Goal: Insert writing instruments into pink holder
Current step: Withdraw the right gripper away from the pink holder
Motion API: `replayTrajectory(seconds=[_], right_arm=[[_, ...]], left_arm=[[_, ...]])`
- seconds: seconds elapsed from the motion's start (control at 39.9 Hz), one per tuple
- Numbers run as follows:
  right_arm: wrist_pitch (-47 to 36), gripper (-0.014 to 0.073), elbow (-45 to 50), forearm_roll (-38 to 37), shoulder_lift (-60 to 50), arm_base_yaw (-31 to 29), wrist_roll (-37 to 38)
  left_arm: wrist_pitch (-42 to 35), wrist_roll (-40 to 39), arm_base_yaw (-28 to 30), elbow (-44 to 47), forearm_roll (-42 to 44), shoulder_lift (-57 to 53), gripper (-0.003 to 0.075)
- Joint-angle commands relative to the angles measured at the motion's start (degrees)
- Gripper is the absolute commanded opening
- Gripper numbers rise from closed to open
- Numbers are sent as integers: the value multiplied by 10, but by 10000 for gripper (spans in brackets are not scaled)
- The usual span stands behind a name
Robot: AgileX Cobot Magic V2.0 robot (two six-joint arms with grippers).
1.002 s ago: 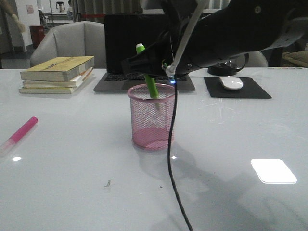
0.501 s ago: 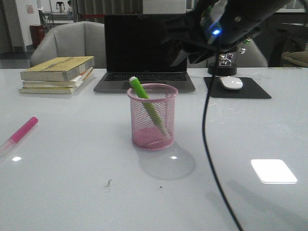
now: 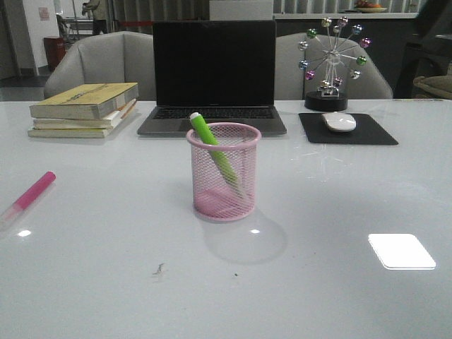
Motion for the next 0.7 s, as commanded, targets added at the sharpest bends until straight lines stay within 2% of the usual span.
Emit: replayTrajectory(seconds=[0.0,0.33,0.68], right_arm=[[5,363,1,-31,-50,-35,-4],[-6,363,142,-46,-157,-104,-4],[-119,363,274,-45,-208,-128,10]], left_arm=[[-42,-1,-4,-21,-1,-4,456],[-42,-1,-4,-21,-1,-4,456],[-25,-1,-4,-21,-1,-4,456]])
